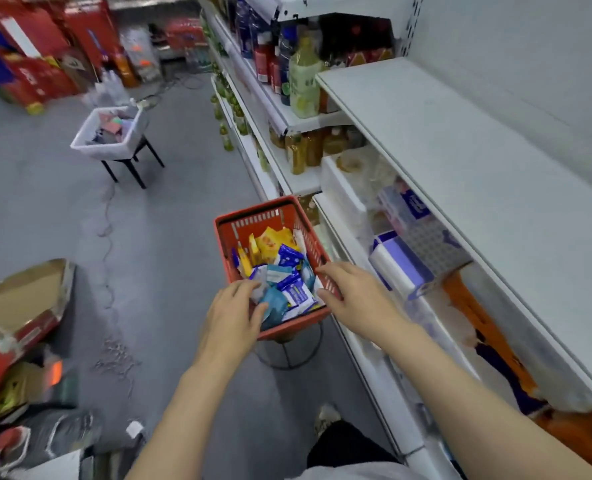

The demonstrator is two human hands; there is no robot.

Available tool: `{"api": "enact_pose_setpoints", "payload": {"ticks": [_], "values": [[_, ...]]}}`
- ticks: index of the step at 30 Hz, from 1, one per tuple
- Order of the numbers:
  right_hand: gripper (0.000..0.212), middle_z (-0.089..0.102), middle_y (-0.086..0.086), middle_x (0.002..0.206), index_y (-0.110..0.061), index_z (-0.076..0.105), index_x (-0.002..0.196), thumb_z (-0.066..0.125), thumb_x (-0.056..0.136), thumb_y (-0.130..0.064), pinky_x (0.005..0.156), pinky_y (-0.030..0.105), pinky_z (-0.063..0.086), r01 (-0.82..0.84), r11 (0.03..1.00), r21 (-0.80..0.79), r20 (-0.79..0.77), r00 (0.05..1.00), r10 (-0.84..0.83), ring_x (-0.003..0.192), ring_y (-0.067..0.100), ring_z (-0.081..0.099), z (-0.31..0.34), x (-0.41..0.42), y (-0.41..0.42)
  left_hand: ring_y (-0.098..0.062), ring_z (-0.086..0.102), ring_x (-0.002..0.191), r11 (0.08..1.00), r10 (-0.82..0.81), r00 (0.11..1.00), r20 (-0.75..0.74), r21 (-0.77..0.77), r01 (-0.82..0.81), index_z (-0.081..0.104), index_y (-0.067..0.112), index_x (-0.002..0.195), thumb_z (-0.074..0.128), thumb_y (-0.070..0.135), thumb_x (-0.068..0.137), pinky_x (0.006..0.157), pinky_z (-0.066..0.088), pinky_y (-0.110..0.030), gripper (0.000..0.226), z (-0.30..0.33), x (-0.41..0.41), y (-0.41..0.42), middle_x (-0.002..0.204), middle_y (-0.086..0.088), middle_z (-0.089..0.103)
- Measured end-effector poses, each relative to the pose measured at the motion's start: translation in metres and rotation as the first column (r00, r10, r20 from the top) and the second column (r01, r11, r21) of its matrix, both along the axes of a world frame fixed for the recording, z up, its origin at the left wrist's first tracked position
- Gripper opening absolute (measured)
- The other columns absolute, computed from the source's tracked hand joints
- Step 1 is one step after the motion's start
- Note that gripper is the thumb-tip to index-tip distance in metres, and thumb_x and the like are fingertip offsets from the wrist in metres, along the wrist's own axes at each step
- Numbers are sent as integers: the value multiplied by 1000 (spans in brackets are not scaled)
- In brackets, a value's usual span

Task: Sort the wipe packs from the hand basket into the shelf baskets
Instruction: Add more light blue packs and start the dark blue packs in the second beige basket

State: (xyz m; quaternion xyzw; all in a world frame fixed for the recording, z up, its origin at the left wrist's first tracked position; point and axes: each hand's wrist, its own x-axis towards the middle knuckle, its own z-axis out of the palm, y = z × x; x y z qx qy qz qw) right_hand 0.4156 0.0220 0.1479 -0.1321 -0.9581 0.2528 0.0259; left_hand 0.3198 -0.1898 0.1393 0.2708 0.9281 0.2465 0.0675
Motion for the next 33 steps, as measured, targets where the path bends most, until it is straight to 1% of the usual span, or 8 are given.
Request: {"api": "enact_pose_setpoints", "payload": {"ticks": [11,16,20,23,25,28,30,33], "values": [[38,62,3,130,-21,60,129,57,94,-37,98,37,45,159,979,-129,379,920,-100,120,24,56,-120,-173,38,-28,54,118,990,-36,960,279,-122,72,59,13,127,64,26,91,98,40,-36,38,-98,-194,41,126,-8,60],[42,66,9,123,-15,62,126,63,92,-41,83,27,41,489,842,-231,644,725,-245,113,28,59,-196,-209,11,-31,54,116,933,-186,882,433,-204,298,58,10,128,64,27,93,97,41,-37,40,-161,-283,62,121,-14,61],[46,61,7,133,-13,62,129,65,92,-41,86,24,41,680,655,-331,806,564,-179,119,23,57,-239,-221,-24,-35,55,113,846,-298,817,494,-259,465,59,9,126,63,31,92,90,44,-41,40,-192,-327,78,121,-16,61],[44,58,8,136,-14,63,128,56,97,-44,92,26,41,691,643,-330,872,483,-72,123,25,54,-262,-227,-43,-34,56,114,793,-341,761,551,-267,548,58,13,127,62,36,92,88,45,-40,42,-207,-337,92,124,-14,60],[45,60,12,132,-12,63,127,53,98,-45,85,26,41,691,653,-311,901,433,-30,119,28,56,-273,-227,-56,-33,57,112,767,-366,728,579,-255,589,58,13,127,62,37,92,86,45,-38,43,-217,-338,98,123,-12,62],[39,66,16,116,-7,67,113,63,92,-39,70,27,40,741,636,-218,904,399,-156,106,31,61,-280,-221,-71,-28,57,111,737,-381,695,609,-253,626,56,16,129,58,39,95,83,43,-35,41,-228,-338,103,120,-10,63],[28,70,12,106,-7,70,99,69,88,-33,69,28,43,856,499,-135,833,371,-410,99,30,64,-281,-213,-75,-25,59,110,729,-378,682,626,-252,636,56,17,128,57,39,96,83,46,-36,40,-235,-337,106,119,-8,65],[30,63,-1,100,-15,59,98,80,79,-27,66,26,38,970,28,-243,690,193,-697,92,20,61,-279,-206,-71,-26,61,106,734,-336,680,652,-271,623,58,17,125,57,39,95,81,48,-37,37,-244,-330,112,115,-8,67]]}}
